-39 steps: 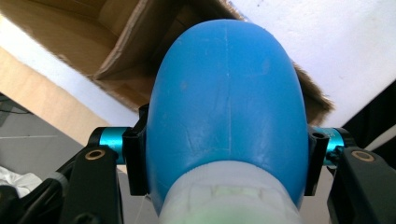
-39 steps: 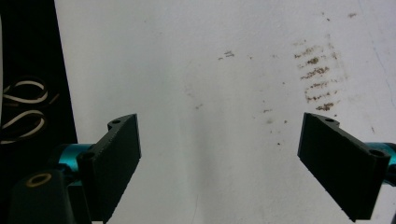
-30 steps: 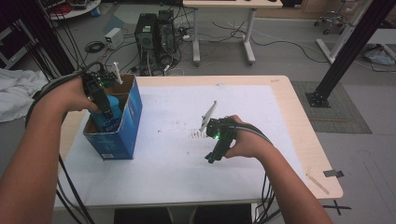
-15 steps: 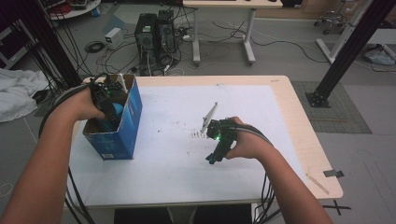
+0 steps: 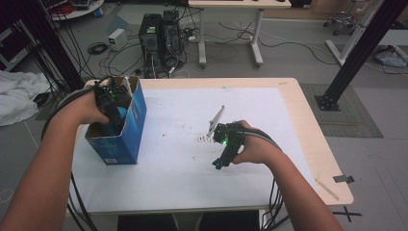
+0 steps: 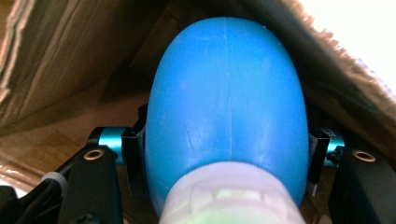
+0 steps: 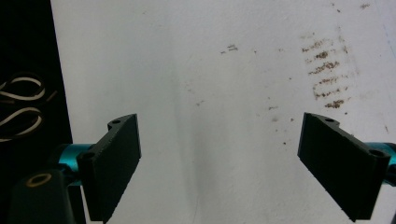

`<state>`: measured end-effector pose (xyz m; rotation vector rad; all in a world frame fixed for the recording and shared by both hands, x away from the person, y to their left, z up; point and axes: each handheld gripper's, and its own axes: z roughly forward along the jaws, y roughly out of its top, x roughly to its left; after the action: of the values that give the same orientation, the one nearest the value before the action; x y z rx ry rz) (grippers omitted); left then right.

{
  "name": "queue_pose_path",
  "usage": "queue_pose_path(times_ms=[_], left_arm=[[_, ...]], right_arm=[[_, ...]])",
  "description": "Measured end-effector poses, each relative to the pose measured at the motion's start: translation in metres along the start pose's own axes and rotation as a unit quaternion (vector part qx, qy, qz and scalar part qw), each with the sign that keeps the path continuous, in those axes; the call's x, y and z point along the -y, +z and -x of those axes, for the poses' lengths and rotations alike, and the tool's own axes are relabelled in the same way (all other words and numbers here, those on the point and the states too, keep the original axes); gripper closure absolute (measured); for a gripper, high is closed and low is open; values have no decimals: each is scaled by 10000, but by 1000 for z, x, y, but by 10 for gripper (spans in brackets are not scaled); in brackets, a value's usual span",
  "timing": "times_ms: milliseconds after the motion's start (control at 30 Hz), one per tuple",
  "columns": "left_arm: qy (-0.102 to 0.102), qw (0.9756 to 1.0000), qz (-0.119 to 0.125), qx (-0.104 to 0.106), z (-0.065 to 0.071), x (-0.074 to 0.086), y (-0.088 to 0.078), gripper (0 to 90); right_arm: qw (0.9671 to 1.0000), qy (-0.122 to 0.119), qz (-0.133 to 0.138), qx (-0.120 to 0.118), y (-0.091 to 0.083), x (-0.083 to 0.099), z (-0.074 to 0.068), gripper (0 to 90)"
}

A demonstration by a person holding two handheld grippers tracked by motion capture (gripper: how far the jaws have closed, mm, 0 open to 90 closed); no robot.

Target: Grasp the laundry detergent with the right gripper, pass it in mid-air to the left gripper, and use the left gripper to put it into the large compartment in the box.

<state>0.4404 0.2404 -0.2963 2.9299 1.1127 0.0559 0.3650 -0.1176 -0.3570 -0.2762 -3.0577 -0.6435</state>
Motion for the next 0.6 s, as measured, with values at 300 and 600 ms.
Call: queue_pose_path(times_ms=[300, 600], left_arm=[[29, 10000, -7, -56, 1, 0, -6, 336], [27, 10000, 27, 30, 1, 4, -12, 307]], right_arm=[[10000, -19, 24, 26, 0, 0, 0, 125], [10000, -6, -12, 13, 1, -2, 0, 125]])
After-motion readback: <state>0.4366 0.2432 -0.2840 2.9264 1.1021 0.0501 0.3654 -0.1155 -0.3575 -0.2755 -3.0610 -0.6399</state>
